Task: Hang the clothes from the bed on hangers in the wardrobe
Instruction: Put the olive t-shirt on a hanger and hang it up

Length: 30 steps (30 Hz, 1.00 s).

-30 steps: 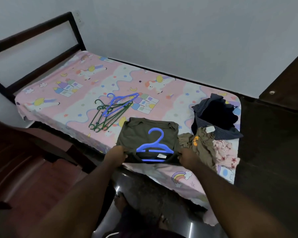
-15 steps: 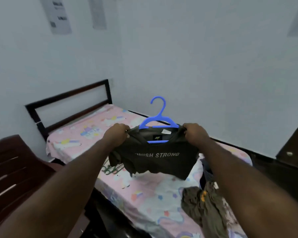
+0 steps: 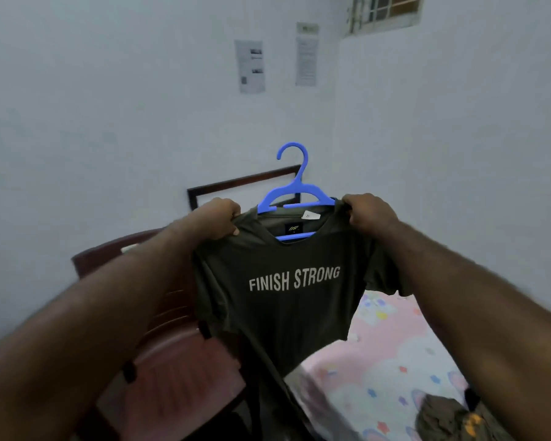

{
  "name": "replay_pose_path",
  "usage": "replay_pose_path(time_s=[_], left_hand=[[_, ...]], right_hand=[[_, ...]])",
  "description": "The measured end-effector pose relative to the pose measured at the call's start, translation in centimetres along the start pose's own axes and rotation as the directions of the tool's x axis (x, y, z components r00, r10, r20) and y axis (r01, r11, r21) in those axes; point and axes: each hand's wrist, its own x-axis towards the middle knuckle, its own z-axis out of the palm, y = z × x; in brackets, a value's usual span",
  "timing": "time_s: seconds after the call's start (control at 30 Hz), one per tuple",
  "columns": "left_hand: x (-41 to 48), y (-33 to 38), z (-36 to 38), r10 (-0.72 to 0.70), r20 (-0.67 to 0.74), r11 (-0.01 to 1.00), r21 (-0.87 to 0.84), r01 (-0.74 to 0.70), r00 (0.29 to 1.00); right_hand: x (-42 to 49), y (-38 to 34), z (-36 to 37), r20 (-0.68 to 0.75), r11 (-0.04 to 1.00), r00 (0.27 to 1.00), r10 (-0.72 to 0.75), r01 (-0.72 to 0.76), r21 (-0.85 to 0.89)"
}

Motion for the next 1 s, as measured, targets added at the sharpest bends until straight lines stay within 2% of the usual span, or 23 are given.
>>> replay_pose_path(time_s=[0.13,0.33,0.4,0.47,0.57,0.7,0.73,0.83,1.0], left_hand=[[-6.7,-7.7,-1.8,-0.134,-0.007,0.991,0.006,0.134,0.991],[-20.9,-19.0,-4.0,-0.348,0.085,0.910,-0.210,0.358,0.934],[-24.9,-22.3,-4.5,-0.417,0.104,0.884,-0.185,0.429,0.903],[-28.6,-25.8,-5.4,-0.503,0.066,0.852,-0.130,0.507,0.862],[-33.5,-30.5,-6.3,-0.616,-0.069,0.788,-0.075,0.612,0.785],[-40.6,-36.3,-6.1,-0.741,-0.213,0.661,-0.062,0.748,0.637],[-42.1,-37.5,-6.1,-0.766,-0.232,0.627,-0.059,0.777,0.600],[-47.4,-40.8,-6.2,-0.849,-0.240,0.492,-0.030,0.870,0.472],[-52.8,-44.9,-9.1,-0.929,-0.267,0.245,0.074,0.967,0.256]], right_hand=[[0.5,-9.5,1.5,0.010,0.991,0.992,-0.129,0.128,0.050],[-1.0,-26.5,3.5,0.067,0.921,0.921,-0.385,0.377,0.102],[-1.8,-31.5,4.0,0.066,0.886,0.888,-0.455,0.443,0.136],[-2.7,-37.1,4.5,0.069,0.839,0.843,-0.533,0.516,0.171],[-3.4,-45.0,5.3,0.089,0.765,0.768,-0.634,0.606,0.218],[-3.5,-56.1,8.0,0.050,0.630,0.654,-0.755,0.701,0.333],[-3.8,-58.6,8.6,0.042,0.598,0.626,-0.779,0.721,0.349],[-5.4,-66.8,10.7,0.002,0.442,0.483,-0.876,0.800,0.407],[-6.6,-78.7,11.3,-0.061,0.221,0.289,-0.955,0.837,0.500]])
